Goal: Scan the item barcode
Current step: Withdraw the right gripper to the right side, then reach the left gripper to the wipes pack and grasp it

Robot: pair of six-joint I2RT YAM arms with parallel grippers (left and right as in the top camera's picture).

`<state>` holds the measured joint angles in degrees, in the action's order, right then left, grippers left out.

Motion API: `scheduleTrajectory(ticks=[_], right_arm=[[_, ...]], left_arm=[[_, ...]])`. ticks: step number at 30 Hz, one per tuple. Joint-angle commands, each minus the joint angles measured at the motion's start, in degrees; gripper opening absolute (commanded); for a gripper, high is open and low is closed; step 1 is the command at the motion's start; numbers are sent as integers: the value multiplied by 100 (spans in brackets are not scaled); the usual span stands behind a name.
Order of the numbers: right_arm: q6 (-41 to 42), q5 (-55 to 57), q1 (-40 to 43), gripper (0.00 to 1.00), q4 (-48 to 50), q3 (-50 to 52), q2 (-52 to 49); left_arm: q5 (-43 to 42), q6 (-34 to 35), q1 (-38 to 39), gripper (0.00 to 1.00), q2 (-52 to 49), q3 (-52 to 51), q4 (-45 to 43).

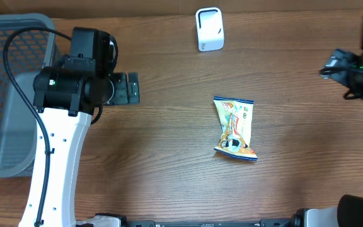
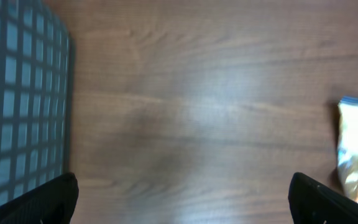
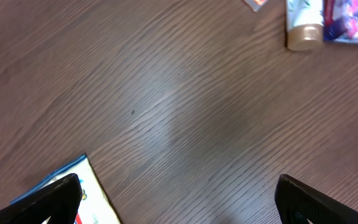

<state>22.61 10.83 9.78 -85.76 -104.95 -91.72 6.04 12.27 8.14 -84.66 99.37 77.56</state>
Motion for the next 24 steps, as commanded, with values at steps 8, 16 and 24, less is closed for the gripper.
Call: scheduleTrajectory(ticks=[8, 16, 24], right_arm=[[59, -450, 413, 100, 33, -2, 22], [57, -876, 411, 100, 140, -2, 22], [57, -970, 411, 100, 157, 0, 22]], left_arm=[[-3281, 378, 144, 100, -151, -365, -264], [-5224, 225, 1178, 100, -468, -2640, -1600], [-5209, 2319, 2035, 100, -1281, -3880, -4113]])
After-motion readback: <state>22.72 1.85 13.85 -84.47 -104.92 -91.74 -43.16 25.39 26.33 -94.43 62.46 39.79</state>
